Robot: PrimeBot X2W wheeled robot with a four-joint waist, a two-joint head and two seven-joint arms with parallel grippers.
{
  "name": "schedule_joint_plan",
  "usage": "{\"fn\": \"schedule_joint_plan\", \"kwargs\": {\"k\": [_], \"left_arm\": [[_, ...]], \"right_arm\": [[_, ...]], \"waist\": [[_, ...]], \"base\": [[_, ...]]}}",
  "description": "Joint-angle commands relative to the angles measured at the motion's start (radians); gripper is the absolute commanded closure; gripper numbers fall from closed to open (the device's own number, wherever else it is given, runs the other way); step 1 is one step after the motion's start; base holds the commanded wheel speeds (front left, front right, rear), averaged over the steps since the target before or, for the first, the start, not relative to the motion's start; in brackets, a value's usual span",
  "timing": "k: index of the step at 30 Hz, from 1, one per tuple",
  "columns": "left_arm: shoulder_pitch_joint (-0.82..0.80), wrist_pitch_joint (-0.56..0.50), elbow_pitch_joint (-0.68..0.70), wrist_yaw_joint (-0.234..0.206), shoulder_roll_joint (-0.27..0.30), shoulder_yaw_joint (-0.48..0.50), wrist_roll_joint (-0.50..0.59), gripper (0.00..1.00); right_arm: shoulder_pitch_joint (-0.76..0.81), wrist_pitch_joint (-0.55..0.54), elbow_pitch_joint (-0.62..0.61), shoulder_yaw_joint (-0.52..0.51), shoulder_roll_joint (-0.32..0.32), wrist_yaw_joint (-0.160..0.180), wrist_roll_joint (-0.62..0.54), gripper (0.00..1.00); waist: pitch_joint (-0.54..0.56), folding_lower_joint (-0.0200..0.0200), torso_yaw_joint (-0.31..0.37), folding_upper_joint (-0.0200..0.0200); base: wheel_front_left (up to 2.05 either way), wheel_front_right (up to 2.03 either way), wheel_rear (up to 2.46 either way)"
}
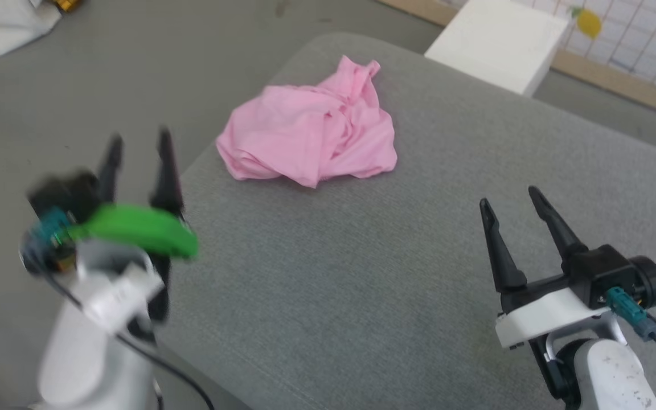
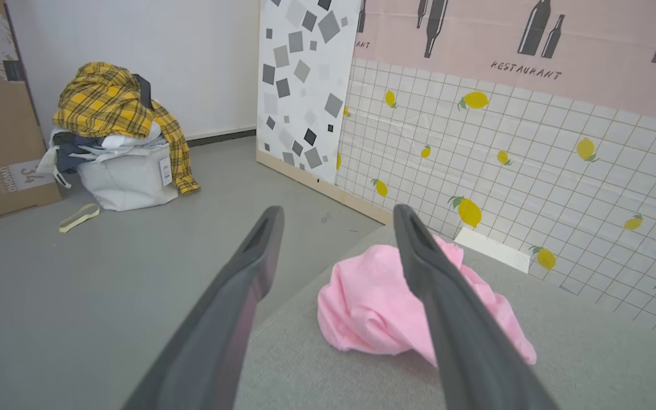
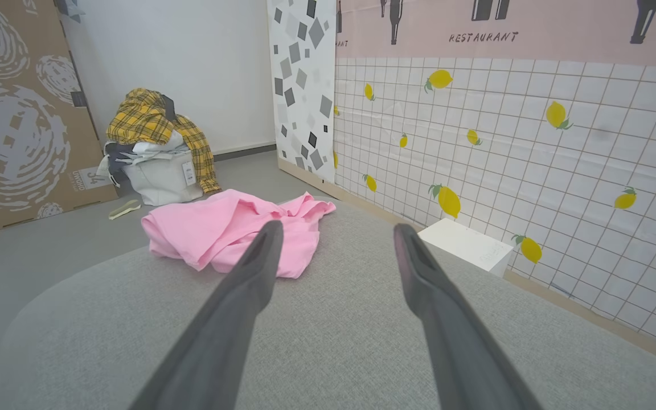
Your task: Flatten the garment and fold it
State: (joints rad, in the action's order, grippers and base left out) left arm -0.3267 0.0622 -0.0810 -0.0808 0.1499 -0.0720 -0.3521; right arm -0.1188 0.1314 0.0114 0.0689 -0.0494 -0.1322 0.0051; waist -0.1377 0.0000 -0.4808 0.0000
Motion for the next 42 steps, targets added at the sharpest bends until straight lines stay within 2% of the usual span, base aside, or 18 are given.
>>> {"fn": "schedule_joint_plan", "kwargs": {"k": [1,7,12,17,22,28,30,32,33,34,36,42], "left_arm": [[-0.085,-0.032,-0.019,0.012,0.025,0.013,-0.028,0.0],[-0.345,-0.248,-0.137,0.027,0.106,0.071,-0.122,0.0],[-0.469,-0.471,-0.242,-0.008,0.184,0.1,-0.164,0.0],[-0.497,-0.736,-0.3,-0.09,0.245,0.133,-0.211,0.0],[-0.422,-0.906,-0.272,-0.194,0.283,0.182,-0.24,0.0],[-0.291,-1.036,-0.184,-0.308,0.254,0.235,-0.289,0.0],[-0.247,-1.073,-0.159,-0.324,0.246,0.236,-0.3,0.0],[-0.209,-1.119,-0.132,-0.32,0.235,0.229,-0.322,0.01],[-0.198,-1.13,-0.118,-0.312,0.235,0.226,-0.33,0.34],[-0.189,-1.127,-0.098,-0.298,0.241,0.223,-0.329,0.58],[-0.185,-1.072,-0.061,-0.261,0.265,0.219,-0.305,1.0],[-0.217,-0.751,-0.036,-0.106,0.335,0.2,-0.196,1.0]], "right_arm": [[-0.025,-0.001,-0.011,0.0,-0.001,0.001,-0.01,0.0],[-0.078,0.001,-0.03,0.0,-0.001,0.002,-0.023,0.0],[-0.131,0.022,-0.023,0.012,-0.001,0.002,-0.009,0.0],[-0.176,0.054,-0.001,0.021,-0.001,0.002,0.016,0.0],[-0.197,0.082,0.035,0.02,-0.001,0.002,0.038,0.0],[-0.209,0.103,0.064,0.014,-0.001,0.002,0.047,0.0],[-0.212,0.107,0.076,0.014,-0.001,0.002,0.05,0.0],[-0.212,0.111,0.089,0.013,-0.001,0.002,0.052,0.0],[-0.211,0.113,0.093,0.012,-0.001,0.002,0.052,0.0],[-0.209,0.114,0.098,0.012,-0.001,0.002,0.053,0.0],[-0.206,0.117,0.109,0.013,-0.001,0.002,0.055,0.0],[-0.187,0.124,0.144,0.018,-0.001,0.002,0.074,0.0]], "waist": [[-0.137,0.0,0.109,0.0],[-0.28,0.0,0.219,0.0],[-0.372,0.0,0.303,0.0],[-0.447,0.0,0.377,0.0],[-0.485,0.0,0.424,0.0],[-0.496,0.0,0.443,0.0],[-0.487,0.0,0.444,0.0],[-0.466,0.0,0.439,0.0],[-0.457,0.0,0.437,0.0],[-0.443,0.0,0.435,0.0],[-0.41,0.0,0.433,0.0],[-0.27,0.0,0.451,0.0]], "base": [[0.0,0.0,0.0],[0.0,0.0,0.0],[0.0,0.0,0.0],[0.0,0.0,0.0],[0.0,0.0,0.0],[0.0,0.0,0.0],[0.0,0.0,0.0],[0.0,0.0,0.0],[0.0,0.0,0.0],[0.0,0.0,0.0],[0.0,0.0,0.0],[0.0,0.0,0.0]]}}
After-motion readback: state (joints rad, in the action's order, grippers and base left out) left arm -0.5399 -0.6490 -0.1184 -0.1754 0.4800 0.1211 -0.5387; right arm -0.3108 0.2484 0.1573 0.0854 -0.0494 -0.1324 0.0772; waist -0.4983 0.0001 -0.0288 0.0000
